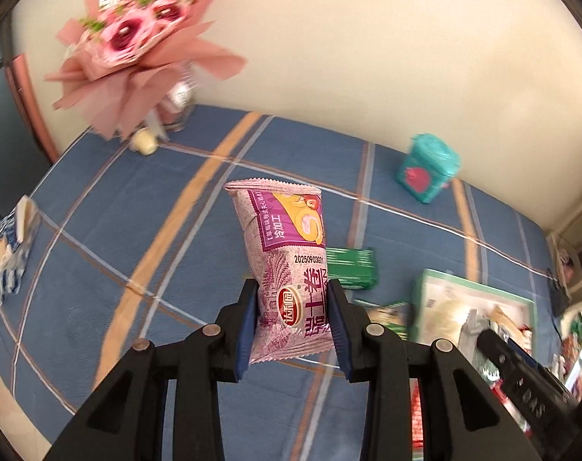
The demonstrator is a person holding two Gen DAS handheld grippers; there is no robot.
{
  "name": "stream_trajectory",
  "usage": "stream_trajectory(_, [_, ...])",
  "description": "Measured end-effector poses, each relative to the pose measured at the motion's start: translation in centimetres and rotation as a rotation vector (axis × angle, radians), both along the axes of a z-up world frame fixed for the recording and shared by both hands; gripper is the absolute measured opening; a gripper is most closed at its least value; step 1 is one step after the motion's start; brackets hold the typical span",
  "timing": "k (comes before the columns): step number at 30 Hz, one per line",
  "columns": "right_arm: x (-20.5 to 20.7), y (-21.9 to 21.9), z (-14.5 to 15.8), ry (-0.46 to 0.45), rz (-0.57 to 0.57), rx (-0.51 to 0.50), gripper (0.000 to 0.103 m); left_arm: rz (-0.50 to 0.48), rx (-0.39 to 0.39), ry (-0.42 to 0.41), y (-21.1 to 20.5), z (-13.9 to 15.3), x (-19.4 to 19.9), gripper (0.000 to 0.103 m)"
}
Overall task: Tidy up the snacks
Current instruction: 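Carry pink bag and green pack into the white tray and open both tools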
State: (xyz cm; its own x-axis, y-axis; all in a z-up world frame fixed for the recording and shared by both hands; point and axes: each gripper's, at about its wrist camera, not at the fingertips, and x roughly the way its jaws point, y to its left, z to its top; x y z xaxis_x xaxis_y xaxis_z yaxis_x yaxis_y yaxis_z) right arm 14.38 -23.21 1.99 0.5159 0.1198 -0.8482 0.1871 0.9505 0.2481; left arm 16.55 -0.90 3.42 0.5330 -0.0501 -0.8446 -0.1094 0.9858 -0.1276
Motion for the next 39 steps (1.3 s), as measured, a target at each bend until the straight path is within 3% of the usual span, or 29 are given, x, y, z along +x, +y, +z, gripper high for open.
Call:
stream_trajectory(10, [-1.4, -8.8, -0.2, 0.005, -0.188, 0.031, 0.052, -0.154, -0.003, -0.008, -7.1, 0.8, -1.0, 0.037])
stream_trajectory(18, [-2.3, -12.6, -0.2, 0.004, -0.265, 0.039, 0.052, -0.28, 0.0, 0.006, -12.3, 0.6, -2.0, 0.037])
stream_trajectory(27, [-2.6, -13.5, -0.5, 0.009, -0.278, 0.056, 0.053, -0.382, 0.059, 0.01, -16.7, 0.2, -3.4, 0.037])
stream_trajectory(39, [-1.8, -12.1, -1.2, 0.034, -0.227, 0.049, 0.053, -0.391, 0.088, 0.063, -17.4, -1.7, -3.2, 0.037])
